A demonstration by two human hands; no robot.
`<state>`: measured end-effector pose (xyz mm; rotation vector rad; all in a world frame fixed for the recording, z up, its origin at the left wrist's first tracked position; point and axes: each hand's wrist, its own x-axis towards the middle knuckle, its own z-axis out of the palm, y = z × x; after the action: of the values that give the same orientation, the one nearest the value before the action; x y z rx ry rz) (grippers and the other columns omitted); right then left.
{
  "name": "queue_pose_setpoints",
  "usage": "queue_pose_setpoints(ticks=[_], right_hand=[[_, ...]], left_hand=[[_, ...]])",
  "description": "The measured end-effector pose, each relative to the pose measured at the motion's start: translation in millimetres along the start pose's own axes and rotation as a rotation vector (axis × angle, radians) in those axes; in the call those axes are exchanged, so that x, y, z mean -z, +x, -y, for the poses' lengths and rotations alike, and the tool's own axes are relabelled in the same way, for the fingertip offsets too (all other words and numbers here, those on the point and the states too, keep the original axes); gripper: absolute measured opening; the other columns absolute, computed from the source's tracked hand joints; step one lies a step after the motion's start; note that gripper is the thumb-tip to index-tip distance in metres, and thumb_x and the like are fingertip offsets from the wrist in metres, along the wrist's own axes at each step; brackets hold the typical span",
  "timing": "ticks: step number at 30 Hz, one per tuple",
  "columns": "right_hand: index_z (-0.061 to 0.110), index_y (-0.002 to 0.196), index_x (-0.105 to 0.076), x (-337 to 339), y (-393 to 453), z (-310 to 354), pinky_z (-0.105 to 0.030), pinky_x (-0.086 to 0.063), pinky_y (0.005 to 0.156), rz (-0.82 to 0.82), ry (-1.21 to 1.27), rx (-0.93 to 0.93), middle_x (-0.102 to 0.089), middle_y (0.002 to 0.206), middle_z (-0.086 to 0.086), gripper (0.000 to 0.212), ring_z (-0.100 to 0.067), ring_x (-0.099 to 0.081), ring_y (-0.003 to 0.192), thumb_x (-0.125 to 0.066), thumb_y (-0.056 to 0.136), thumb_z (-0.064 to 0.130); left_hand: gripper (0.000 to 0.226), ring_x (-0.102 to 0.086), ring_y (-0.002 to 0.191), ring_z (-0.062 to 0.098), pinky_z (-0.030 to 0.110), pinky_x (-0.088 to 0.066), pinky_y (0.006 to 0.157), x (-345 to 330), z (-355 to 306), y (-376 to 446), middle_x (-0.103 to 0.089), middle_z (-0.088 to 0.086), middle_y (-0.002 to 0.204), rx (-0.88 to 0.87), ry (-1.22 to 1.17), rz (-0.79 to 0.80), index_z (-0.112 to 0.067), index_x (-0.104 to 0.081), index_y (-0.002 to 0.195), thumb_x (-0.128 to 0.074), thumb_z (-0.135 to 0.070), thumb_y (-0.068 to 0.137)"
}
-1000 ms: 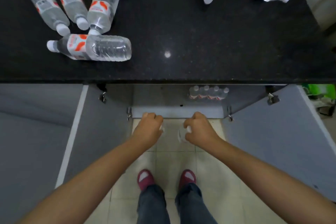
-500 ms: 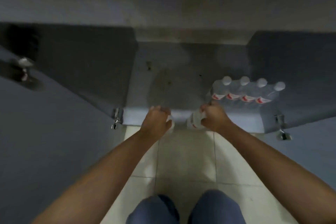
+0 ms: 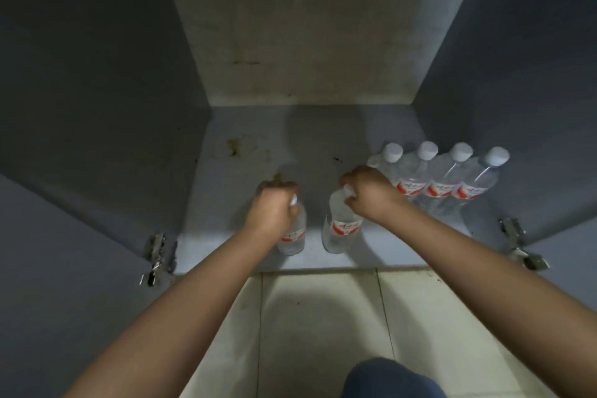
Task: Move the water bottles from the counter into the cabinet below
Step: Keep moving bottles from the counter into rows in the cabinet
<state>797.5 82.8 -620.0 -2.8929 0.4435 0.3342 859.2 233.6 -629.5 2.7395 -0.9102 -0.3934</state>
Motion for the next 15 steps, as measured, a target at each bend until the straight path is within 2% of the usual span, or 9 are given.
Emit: queue_pose_setpoints(ticks=[3,6,10,15], right_hand=[[0.003,0.117,-0.057,6.6,10.5,2.7,-0.029,-0.045,0.094,0.016,-0.046,-0.03,-0.054,0.126,-0.021,0.03,-0.034,-0.053,0.117,-0.051,0.088,0.005],[0.006,0.122,-0.057,12.6,19.2,-1.5,-0.029,-0.042,0.096,-0.008,-0.059,-0.041,-0.052,0.128,-0.021,0.032,-0.032,-0.051,0.12,-0.051,0.09,0.008],[0.007,0.126,-0.056,20.0,28.5,-10.2,-0.03,-0.038,0.101,-0.009,-0.087,-0.039,-0.052,0.129,-0.02,0.036,-0.031,-0.049,0.121,-0.051,0.091,0.006],[0.004,0.126,-0.056,22.1,42.2,-17.1,-0.032,-0.037,0.106,-0.016,-0.118,-0.035,-0.053,0.131,-0.02,0.036,-0.031,-0.047,0.123,-0.048,0.091,0.003]], left_hand=[[0.037,-0.051,0.119,0.031,0.029,-0.037,0.099,1.7,-2.9,7.1,-0.057,0.016,0.128,0.008,0.042,-0.009,-0.009,-0.05,0.128,-0.051,-0.023,0.095],[0.039,-0.053,0.119,0.03,0.031,-0.042,0.097,5.4,-4.5,12.5,-0.056,0.015,0.129,0.036,0.044,0.021,-0.009,-0.052,0.128,-0.054,-0.026,0.093],[0.032,-0.056,0.117,0.029,0.032,-0.046,0.094,8.1,-7.6,14.0,-0.059,0.015,0.127,0.048,0.071,0.055,-0.008,-0.054,0.123,-0.053,-0.014,0.091],[0.044,-0.054,0.12,0.029,0.032,-0.045,0.096,2.4,-3.4,16.7,-0.052,0.013,0.133,0.001,0.128,0.047,-0.01,-0.042,0.137,-0.049,-0.01,0.093]])
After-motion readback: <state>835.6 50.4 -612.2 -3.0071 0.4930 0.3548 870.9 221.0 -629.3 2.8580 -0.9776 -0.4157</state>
